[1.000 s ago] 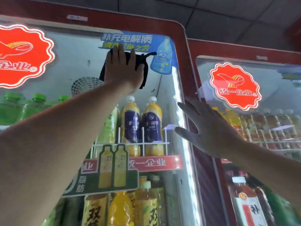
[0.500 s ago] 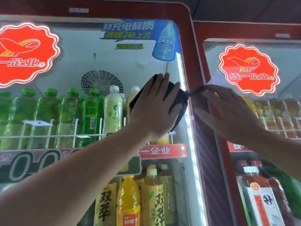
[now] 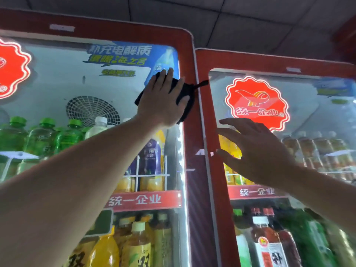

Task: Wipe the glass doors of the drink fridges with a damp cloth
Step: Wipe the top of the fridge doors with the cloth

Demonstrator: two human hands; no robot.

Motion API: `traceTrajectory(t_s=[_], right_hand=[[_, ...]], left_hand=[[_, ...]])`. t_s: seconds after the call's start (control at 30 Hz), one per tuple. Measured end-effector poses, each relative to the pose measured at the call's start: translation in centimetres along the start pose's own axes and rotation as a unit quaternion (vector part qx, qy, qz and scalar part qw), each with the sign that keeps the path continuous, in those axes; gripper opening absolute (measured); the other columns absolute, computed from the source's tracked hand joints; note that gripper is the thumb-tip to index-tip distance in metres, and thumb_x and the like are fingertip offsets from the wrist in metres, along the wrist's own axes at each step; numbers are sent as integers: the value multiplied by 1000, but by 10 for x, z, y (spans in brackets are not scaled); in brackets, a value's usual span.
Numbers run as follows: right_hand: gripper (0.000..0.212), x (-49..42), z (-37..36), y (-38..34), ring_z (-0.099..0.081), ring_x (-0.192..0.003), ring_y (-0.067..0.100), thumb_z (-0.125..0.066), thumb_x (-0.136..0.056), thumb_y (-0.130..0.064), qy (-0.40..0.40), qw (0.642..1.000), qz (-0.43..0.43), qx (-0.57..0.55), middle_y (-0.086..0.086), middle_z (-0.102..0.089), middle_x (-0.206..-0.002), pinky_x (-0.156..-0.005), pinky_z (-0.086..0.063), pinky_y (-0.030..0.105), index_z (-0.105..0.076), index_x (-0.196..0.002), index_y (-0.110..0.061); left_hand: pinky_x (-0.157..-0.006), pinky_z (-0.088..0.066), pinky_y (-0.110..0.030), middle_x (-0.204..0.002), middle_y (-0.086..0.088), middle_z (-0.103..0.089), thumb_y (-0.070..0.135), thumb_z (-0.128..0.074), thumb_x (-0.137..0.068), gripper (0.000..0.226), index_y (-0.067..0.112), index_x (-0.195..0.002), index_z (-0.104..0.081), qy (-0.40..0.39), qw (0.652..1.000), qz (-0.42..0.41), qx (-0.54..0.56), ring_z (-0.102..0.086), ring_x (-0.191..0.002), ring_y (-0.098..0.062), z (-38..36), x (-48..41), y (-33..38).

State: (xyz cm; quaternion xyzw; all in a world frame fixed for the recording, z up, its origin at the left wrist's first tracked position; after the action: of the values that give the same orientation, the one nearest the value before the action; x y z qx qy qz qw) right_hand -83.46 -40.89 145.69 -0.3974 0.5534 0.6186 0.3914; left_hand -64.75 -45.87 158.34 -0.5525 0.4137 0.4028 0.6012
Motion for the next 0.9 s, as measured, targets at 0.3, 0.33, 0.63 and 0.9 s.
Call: traceTrajectory(t_s=[0.3, 0.33, 0.63, 0.9], right_hand=[[54, 14, 2, 10, -57, -122, 25, -57, -83, -45, 6, 999, 36, 34, 1, -60, -136, -98, -48, 46, -61, -132, -23], [55, 16, -2, 8, -58, -122, 27, -57, -82, -44, 6, 998, 47, 33, 2, -61, -135, -98, -48, 47, -61, -132, -21], [58, 17, -11, -26, -49, -129, 25, -52, -83, -19, 66, 995, 26, -65, 6, -55, -141, -106, -38, 38, -51, -141, -11], [61, 16, -15, -61, -35, -144, 6, -27, -93, -29, -32, 953, -42, -299, -15, -33, -158, -117, -32, 28, -32, -154, -30]], left_hand=[[-123, 1, -45, -165, -15, -5, 47, -13, -103, 62, 20, -159, -11, 6, 999, 46, 6, -1, -153, -30, -2, -1, 31], [-123, 0, -45, -165, -16, -6, 48, -11, -101, 65, 19, -159, -11, 11, 999, 40, 8, -2, -153, -31, -3, 7, 36], [-124, 2, -42, -163, -25, 0, 53, 2, -89, 88, -4, -155, -4, 10, 996, 56, 62, 0, -152, -34, -3, 74, 57], [-124, -4, -46, -161, -27, -8, 49, -13, -97, 80, -9, -153, -13, 16, 989, 67, 129, -5, -152, -38, -3, 135, 71]])
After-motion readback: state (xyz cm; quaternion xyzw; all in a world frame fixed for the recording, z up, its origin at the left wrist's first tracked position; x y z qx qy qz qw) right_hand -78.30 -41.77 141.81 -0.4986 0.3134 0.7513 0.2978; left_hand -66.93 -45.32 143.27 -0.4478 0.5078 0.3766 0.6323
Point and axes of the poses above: each hand's wrist, its own x-axis away from the middle knuckle, its own z-axis out of the back of the hand, y = z × x, the point moved 5 cm from there along -x, towards the middle knuckle
